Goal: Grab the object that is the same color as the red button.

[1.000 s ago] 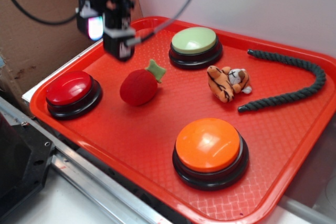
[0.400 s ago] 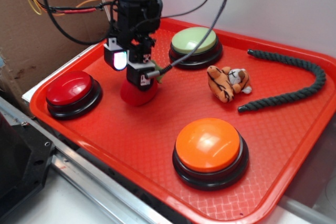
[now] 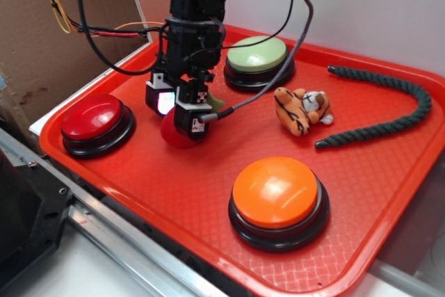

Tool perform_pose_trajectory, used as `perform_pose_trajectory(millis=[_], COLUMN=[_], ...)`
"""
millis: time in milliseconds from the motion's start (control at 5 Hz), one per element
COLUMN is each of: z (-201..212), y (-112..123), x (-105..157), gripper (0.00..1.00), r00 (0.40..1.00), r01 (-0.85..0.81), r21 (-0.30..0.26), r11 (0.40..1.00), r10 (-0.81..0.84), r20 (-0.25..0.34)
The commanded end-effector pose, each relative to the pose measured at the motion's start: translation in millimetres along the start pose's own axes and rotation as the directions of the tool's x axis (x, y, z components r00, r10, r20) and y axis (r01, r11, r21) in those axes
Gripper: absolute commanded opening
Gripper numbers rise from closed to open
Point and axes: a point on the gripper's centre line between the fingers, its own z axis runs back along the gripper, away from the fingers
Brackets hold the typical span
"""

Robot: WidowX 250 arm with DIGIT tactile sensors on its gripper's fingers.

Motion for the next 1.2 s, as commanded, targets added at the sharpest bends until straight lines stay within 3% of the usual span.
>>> perform_pose_trajectory(millis=[0, 200, 400, 600, 800, 1000], z=[-10, -4, 30, 70, 105, 144], y=[-3, 2, 10, 12, 0, -14], x=[-2, -7, -33, -69, -103, -133], gripper=[0.0, 0.0, 0.0, 0.0, 0.0, 0.0], r00=[1.0, 0.998, 0.983, 0.908, 0.873, 0.867], r01=[-0.025, -0.062, -0.178, -0.385, -0.382, -0.35], r21=[-0.022, -0.008, 0.036, 0.035, -0.082, -0.093], r11=[0.999, 0.998, 0.983, 0.922, 0.92, 0.932], r10=[0.025, 0.062, 0.176, 0.372, 0.389, 0.36], r20=[0.017, 0.022, 0.06, 0.194, 0.294, 0.346])
